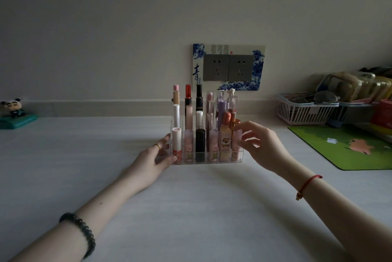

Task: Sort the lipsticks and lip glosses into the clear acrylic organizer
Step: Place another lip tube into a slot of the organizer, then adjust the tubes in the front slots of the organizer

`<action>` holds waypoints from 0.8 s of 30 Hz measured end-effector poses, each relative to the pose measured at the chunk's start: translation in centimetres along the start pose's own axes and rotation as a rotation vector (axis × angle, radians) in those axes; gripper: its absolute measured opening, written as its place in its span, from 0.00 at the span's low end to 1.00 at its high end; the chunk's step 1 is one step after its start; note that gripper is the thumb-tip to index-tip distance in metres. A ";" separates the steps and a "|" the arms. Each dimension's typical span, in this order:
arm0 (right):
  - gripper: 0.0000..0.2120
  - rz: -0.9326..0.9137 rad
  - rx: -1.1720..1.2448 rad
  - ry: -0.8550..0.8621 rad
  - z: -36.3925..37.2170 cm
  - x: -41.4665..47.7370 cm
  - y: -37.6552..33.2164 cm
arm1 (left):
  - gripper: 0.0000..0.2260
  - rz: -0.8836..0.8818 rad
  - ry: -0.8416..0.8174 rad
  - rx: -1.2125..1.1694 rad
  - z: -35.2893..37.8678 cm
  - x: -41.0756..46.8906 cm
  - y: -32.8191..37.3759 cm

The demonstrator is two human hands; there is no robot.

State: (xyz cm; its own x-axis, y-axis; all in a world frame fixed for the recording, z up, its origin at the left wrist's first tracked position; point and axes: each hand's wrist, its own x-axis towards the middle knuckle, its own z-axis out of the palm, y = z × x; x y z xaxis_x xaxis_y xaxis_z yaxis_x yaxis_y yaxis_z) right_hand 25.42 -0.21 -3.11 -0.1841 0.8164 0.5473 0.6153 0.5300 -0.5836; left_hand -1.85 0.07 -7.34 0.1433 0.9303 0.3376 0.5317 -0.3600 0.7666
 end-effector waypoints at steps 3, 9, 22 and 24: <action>0.13 0.001 -0.025 0.014 0.0 0.0 0.0 | 0.28 0.007 0.008 0.027 0.0 0.0 0.1; 0.11 -0.055 -0.097 0.121 -0.7 0.4 -0.8 | 0.28 0.017 -0.002 0.040 -0.1 0.0 0.1; 0.10 -0.083 -0.567 0.083 -0.8 5.1 -3.2 | 0.28 0.029 -0.001 0.031 0.0 0.0 -0.2; 0.09 -0.077 -0.577 0.095 -0.4 5.1 -3.0 | 0.28 0.026 -0.013 0.032 -0.1 0.0 -0.2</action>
State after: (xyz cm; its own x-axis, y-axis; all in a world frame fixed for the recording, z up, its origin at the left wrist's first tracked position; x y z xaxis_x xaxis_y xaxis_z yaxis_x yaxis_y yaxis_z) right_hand 22.99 2.22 1.67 -0.1919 0.7422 0.6421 0.9253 0.3550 -0.1338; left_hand -2.02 0.17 -7.44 0.1685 0.9216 0.3497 0.5538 -0.3820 0.7398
